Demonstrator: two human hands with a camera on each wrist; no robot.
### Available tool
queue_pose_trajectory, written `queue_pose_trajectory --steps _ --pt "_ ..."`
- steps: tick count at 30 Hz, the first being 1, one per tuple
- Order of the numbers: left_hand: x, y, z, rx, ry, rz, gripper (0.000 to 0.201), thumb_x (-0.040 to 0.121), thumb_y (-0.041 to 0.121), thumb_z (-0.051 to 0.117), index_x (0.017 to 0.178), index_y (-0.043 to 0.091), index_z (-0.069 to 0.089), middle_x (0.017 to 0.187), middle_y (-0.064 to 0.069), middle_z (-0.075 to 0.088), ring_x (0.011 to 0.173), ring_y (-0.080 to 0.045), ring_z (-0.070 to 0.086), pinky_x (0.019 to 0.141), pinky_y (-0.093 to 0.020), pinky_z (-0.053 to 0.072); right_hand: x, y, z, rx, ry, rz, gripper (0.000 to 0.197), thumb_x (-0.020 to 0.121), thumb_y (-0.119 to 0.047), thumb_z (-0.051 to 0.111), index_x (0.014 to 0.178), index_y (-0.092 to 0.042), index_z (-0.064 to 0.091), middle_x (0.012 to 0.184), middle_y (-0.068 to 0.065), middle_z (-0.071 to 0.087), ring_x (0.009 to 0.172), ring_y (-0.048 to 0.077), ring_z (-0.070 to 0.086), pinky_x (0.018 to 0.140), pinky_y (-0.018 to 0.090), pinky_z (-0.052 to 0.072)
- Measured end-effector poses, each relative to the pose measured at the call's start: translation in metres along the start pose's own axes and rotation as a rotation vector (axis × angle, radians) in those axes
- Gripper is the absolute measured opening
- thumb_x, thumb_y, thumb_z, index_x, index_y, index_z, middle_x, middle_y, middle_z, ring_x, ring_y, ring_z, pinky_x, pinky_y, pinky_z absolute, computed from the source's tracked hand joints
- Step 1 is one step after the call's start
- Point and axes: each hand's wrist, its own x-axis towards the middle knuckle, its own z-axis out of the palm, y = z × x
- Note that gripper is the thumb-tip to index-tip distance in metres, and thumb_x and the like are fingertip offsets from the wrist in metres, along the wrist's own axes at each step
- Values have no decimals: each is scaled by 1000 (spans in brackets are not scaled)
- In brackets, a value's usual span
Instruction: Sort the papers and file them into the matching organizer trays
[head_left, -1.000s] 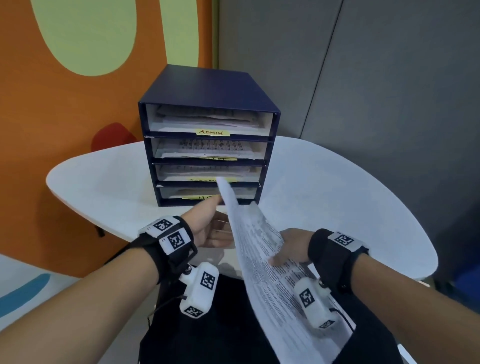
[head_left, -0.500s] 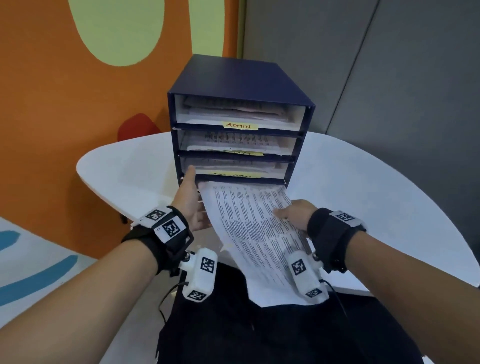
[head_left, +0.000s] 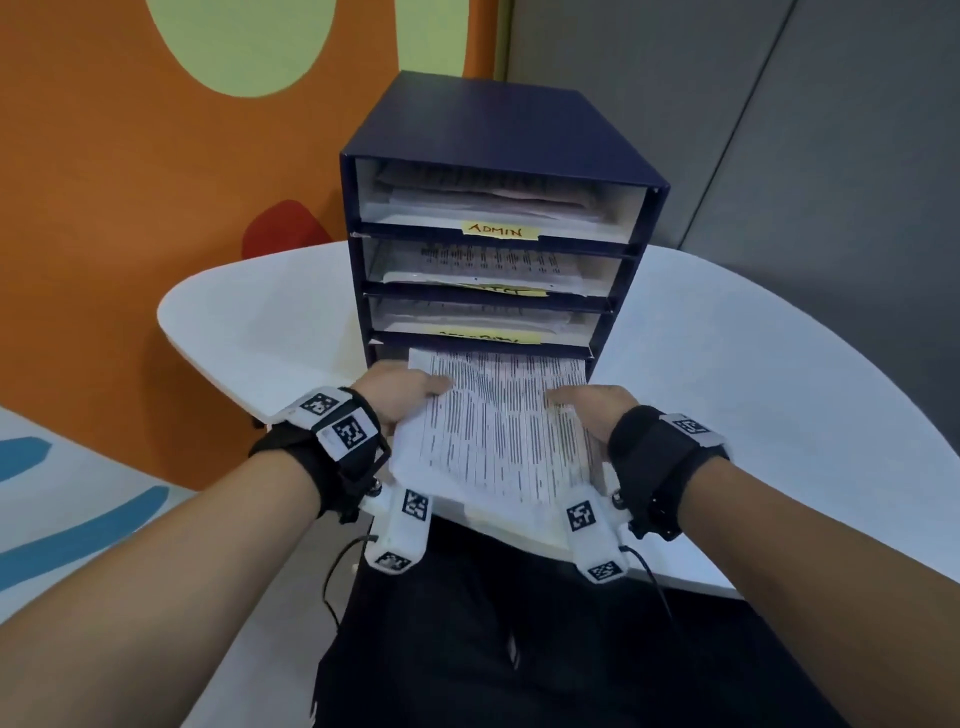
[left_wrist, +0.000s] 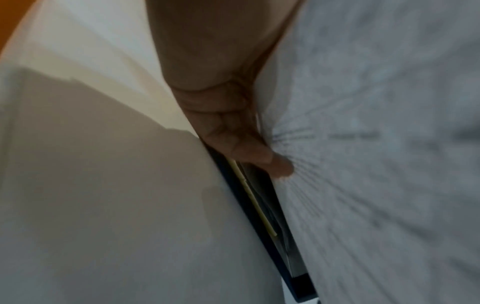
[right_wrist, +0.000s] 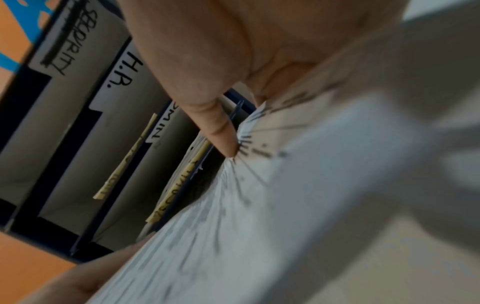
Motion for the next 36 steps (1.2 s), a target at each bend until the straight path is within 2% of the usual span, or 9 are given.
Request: queue_pose_trajectory --steps 3,6,9,12,18,21,24,30,36 --pt "6 6 -3 -34 158 39 45 86 27 70 121 -1 63 124 -22 64 113 -37 62 99 -48 50 -10 3 -5 -29 -34 22 23 87 -22 66 102 -6 58 46 0 54 31 11 52 38 17 37" --pt "6 7 -5 -123 63 -39 54 80 33 70 124 3 61 129 -22 61 114 -36 61 97 -49 51 -5 -4 -1 30 -1 -44 18 88 -20 66 95 -6 58 89 9 60 63 19 57 63 26 44" --pt "-9 8 -7 -148 -189 -196 32 86 18 68 113 4 61 106 -18 71 86 -25 71 61 -33 61 4 -14 6 181 49 -41 16 89 -18 65 91 -4 58 91 10 63 72 23 59 64 28 47" --pt "-5 5 -13 -118 -167 -192 13 89 7 65 102 4 63 81 -10 72 49 -7 65 37 -16 48 7 -19 6 211 75 4 21 86 -21 66 94 -4 57 74 4 57 60 16 53 55 24 43" --pt "10 11 2 -412 9 -97 19 92 9 66 107 -2 62 92 -12 75 52 -8 68 51 -18 54 -1 -5 -2 299 -36 97 10 89 -13 58 93 -5 61 72 1 67 38 7 46 39 14 32" --pt "9 19 13 -721 39 -32 6 86 -11 60 88 -5 60 93 -20 68 87 -24 73 75 -25 60 5 -15 3 385 -18 90 14 92 -11 57 101 -2 64 72 2 69 40 5 54 38 13 39" --pt "8 17 14 -726 47 35 23 79 -18 52 68 1 54 73 -12 55 89 -26 60 95 -35 54 4 -24 17 442 -84 64 13 94 -5 55 105 -3 62 78 5 71 47 8 65 42 12 46" --pt "2 13 10 -729 71 45 23 79 -16 44 65 3 49 79 -14 50 94 -26 61 89 -34 55 -8 -18 23 310 -169 -19 16 94 -4 52 104 -10 63 97 2 74 72 14 71 65 24 49" --pt "-24 6 21 -621 15 5 30 86 -12 46 114 -6 56 119 -14 63 110 -24 64 81 -29 54 -36 13 4 269 -154 -22 16 94 -10 51 105 -7 63 95 4 73 67 15 71 58 22 47"
